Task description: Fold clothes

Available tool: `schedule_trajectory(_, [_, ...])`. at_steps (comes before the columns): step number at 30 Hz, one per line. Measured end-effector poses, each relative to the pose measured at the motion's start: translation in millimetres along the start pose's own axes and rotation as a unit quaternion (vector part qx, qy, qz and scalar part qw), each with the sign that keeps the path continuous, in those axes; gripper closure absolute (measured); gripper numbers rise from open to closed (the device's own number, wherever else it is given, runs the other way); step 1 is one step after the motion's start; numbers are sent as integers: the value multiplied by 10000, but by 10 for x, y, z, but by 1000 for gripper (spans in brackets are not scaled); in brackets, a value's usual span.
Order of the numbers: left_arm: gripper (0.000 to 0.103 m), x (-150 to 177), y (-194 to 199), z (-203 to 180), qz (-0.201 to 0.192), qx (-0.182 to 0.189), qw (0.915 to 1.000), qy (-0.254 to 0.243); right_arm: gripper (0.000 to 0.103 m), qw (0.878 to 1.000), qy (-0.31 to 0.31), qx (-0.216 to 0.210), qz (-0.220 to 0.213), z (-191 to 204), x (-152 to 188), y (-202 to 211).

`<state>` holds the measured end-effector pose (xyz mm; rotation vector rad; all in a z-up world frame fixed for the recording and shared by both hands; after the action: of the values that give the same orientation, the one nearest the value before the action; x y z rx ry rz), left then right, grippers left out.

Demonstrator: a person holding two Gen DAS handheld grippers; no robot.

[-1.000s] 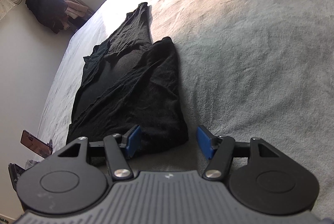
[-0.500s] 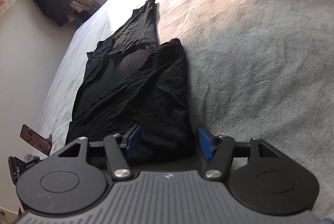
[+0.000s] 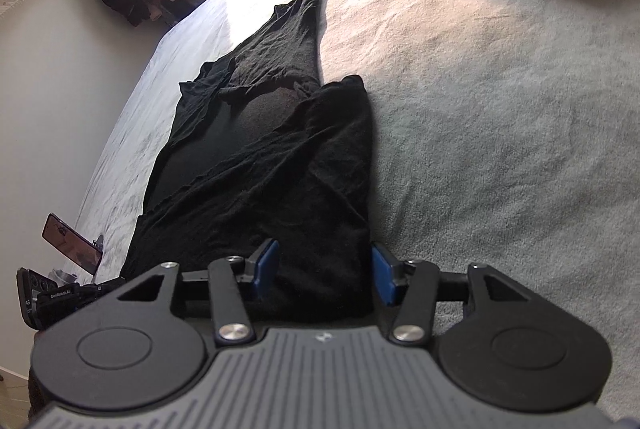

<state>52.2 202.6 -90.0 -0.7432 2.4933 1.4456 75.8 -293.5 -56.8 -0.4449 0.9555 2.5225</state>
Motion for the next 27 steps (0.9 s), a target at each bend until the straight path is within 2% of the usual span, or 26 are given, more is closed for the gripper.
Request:
schedule_trajectory(3, [64,-25,23,-43,-37,-174,9996,-217,63,10000,6,46,24,-22,-47,25])
schedule_trajectory(6, [64,-44,57,-69,-73,-335,9985,-429,64,9999,111,76,67,-10,-60,29])
schedule_trajectory(18, [55,-41,41,-104,-36,-307,9976,-619,52,9990,366,117,209,48,-78,-3])
schedule_trajectory(27, [54,-24,46,-113,-59,-302,9973,-669,41,9981,545,152,246,120,-47,-78])
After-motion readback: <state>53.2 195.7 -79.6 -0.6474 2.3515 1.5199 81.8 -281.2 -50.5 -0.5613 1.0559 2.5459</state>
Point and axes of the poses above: each gripper's, at about its wrist camera, not at the fingertips, and y roughly against the way its jaws point, z to its left, x to its underside, the point moved 1 cm from there along -y, roughly the way its jaws point, and after that the axes turned 11 degrees about -x, right-handed, at the moved point
